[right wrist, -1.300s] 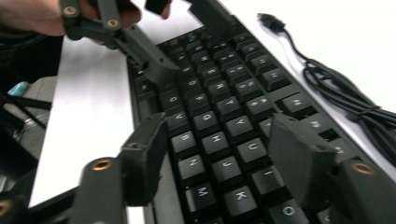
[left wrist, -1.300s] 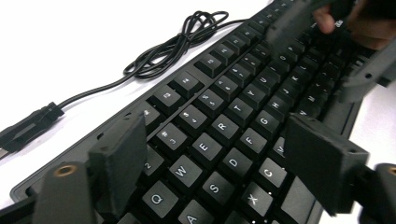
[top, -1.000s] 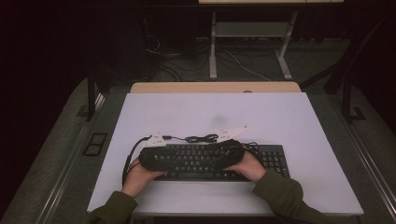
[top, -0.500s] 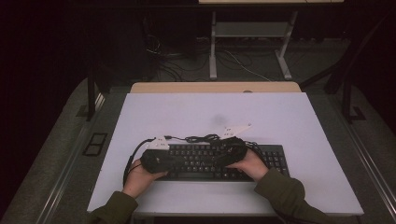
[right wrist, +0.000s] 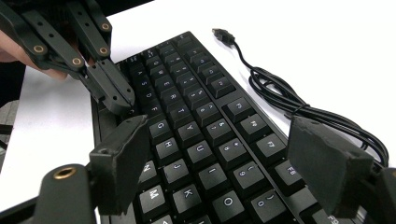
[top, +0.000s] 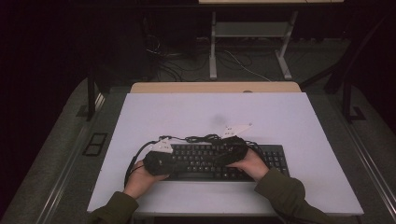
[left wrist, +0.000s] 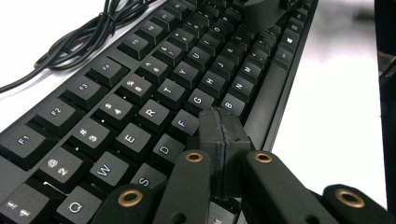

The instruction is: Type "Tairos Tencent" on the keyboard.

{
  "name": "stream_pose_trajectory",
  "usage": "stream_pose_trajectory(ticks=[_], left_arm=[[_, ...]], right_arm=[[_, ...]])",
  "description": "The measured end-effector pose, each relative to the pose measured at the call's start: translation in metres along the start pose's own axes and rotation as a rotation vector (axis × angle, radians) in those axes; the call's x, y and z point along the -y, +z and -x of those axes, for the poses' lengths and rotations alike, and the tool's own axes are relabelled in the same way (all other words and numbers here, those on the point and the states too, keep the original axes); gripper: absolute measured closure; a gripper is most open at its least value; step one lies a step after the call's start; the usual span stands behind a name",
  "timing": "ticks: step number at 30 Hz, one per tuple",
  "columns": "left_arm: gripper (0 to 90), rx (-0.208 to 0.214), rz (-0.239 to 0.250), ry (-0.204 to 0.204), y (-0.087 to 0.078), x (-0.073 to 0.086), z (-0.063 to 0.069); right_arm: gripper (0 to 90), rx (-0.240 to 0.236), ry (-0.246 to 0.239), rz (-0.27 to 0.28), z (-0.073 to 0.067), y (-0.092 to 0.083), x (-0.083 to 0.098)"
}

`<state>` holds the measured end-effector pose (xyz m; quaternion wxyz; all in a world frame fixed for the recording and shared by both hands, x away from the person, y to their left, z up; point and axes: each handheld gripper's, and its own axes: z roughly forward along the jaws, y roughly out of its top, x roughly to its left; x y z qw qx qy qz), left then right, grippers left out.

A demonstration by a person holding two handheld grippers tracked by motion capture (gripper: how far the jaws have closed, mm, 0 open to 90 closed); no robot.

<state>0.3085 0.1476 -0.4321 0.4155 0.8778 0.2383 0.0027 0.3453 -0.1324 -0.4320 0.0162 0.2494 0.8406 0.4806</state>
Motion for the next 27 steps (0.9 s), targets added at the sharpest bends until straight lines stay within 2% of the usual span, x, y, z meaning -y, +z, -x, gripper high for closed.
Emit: stream_pose_trajectory(ticks=[12,14,27], left_arm=[[89.2,-0.001,-0.022,0.006,0.0033,0.0013,-0.0004],[89.2,0.008,-0.019,0.001,0.0041,0.0016,-0.0006],[89.2,-0.002,-0.015,0.010,0.0006,-0.0004,0.0000]], right_arm=[[21.0,0.001,0.002,0.001,-0.0004,0.0001,-0.0001],[21.0,0.002,0.001,-0.001,-0.0005,0.0000,-0.0003],[21.0,0.007,0.004,0.009,-0.0003,-0.0013,-0.0011]])
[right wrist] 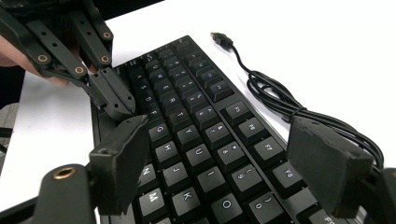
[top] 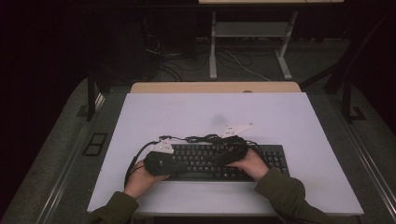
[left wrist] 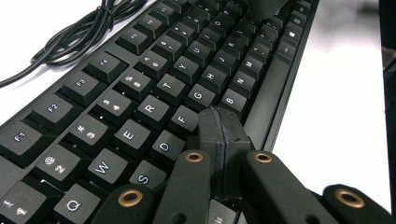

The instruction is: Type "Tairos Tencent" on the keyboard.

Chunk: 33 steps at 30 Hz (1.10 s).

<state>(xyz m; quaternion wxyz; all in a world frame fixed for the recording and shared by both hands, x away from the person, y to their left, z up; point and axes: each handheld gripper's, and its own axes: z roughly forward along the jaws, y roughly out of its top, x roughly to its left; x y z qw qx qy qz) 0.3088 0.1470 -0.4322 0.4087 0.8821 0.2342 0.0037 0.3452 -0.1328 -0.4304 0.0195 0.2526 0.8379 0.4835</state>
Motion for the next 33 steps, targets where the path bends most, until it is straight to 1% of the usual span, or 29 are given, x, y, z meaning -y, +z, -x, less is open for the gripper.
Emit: stream_pose_trajectory(ticks=[3,5,6,11,17,22,26,28,29,31,33], left_arm=[[89.2,-0.006,0.011,-0.005,-0.001,-0.001,0.001],[89.2,-0.009,0.012,0.003,-0.003,-0.001,0.000],[89.3,-0.012,0.019,-0.004,-0.003,-0.002,0.000],[89.3,-0.025,0.033,-0.007,-0.006,-0.003,-0.001],[89.3,-0.045,0.044,-0.007,-0.007,-0.005,-0.004],[89.3,-0.060,0.056,-0.015,-0.007,-0.006,-0.007],[89.3,-0.084,0.070,-0.019,-0.009,-0.007,-0.009],[89.3,-0.099,0.086,-0.030,-0.008,-0.008,-0.010],[89.3,-0.106,0.087,-0.029,-0.008,-0.008,-0.012],[89.3,-0.119,0.097,-0.041,-0.008,-0.008,-0.014],[89.3,-0.131,0.097,-0.044,-0.008,-0.008,-0.016]], right_arm=[[21.0,0.000,0.000,0.000,0.000,0.000,0.000],[21.0,0.000,0.000,0.000,0.000,0.000,0.000],[21.0,0.000,0.000,0.000,0.000,0.000,0.000],[21.1,0.001,-0.001,-0.002,0.000,0.001,0.000],[21.0,-0.001,-0.002,-0.005,-0.001,0.001,0.001],[21.0,-0.002,0.000,-0.003,-0.001,0.001,0.000],[21.0,-0.002,-0.001,-0.005,-0.001,0.001,0.001],[21.0,-0.002,-0.001,-0.004,-0.001,0.001,0.001],[21.0,-0.002,-0.001,-0.004,-0.001,0.002,0.000],[21.1,-0.003,-0.002,-0.002,-0.001,0.002,0.000],[21.0,-0.003,0.000,-0.002,-0.001,0.002,0.000]])
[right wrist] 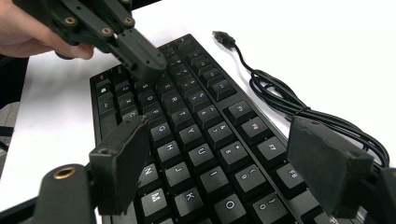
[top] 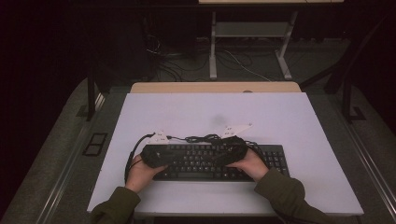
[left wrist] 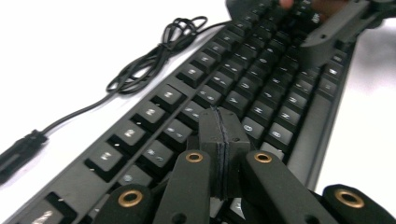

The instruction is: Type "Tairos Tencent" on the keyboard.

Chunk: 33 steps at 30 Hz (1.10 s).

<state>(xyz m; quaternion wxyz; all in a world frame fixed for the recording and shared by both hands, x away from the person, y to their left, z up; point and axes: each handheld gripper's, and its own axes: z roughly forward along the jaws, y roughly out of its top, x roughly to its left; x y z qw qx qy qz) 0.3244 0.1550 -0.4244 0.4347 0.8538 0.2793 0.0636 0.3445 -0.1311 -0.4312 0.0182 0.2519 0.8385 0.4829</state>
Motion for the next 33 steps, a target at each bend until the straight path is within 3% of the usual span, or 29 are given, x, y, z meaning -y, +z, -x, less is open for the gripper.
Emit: stream_pose_trajectory(ticks=[33], left_arm=[[89.3,-0.009,-0.045,-0.006,0.011,0.006,-0.005]], right_arm=[[21.1,0.000,0.000,-0.004,0.000,0.001,0.001]])
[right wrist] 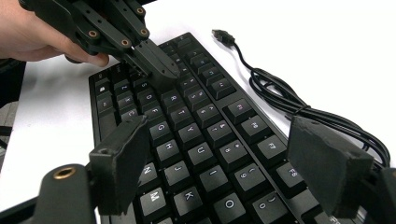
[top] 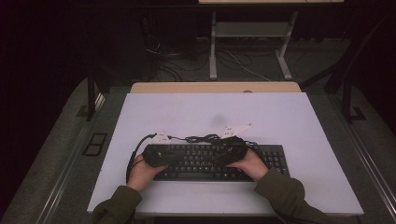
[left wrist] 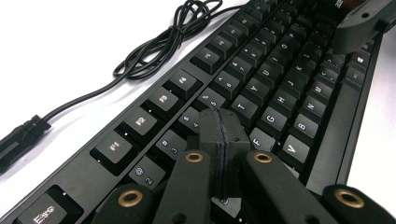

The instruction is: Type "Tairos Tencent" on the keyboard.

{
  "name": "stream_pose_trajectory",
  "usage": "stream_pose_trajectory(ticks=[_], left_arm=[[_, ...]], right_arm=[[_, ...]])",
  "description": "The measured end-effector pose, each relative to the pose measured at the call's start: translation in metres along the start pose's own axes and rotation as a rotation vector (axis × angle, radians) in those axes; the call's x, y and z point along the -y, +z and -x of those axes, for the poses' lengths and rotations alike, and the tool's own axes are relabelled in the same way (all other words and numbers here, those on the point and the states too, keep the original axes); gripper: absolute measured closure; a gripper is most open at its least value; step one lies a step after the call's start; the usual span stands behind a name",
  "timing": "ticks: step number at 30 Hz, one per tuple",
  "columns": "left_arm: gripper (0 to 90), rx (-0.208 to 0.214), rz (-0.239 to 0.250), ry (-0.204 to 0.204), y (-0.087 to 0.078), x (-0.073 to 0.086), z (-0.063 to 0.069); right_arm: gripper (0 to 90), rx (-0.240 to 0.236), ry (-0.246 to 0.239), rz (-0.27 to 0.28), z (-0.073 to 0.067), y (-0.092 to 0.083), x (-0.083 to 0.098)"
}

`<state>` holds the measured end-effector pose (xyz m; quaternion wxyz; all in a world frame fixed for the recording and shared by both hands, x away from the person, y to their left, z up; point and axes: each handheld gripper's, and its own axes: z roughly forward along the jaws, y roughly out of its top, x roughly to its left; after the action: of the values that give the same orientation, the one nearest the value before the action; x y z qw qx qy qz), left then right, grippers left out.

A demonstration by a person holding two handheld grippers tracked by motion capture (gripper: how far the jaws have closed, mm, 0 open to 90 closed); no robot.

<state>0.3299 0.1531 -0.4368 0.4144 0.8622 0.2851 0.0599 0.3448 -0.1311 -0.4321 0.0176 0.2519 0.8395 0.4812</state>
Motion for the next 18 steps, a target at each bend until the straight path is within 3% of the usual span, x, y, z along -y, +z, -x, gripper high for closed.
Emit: stream_pose_trajectory(ticks=[18], left_arm=[[89.3,0.002,0.008,-0.001,-0.0024,-0.0015,0.0009]], right_arm=[[21.1,0.003,0.004,0.006,0.0002,-0.0008,-0.0004]])
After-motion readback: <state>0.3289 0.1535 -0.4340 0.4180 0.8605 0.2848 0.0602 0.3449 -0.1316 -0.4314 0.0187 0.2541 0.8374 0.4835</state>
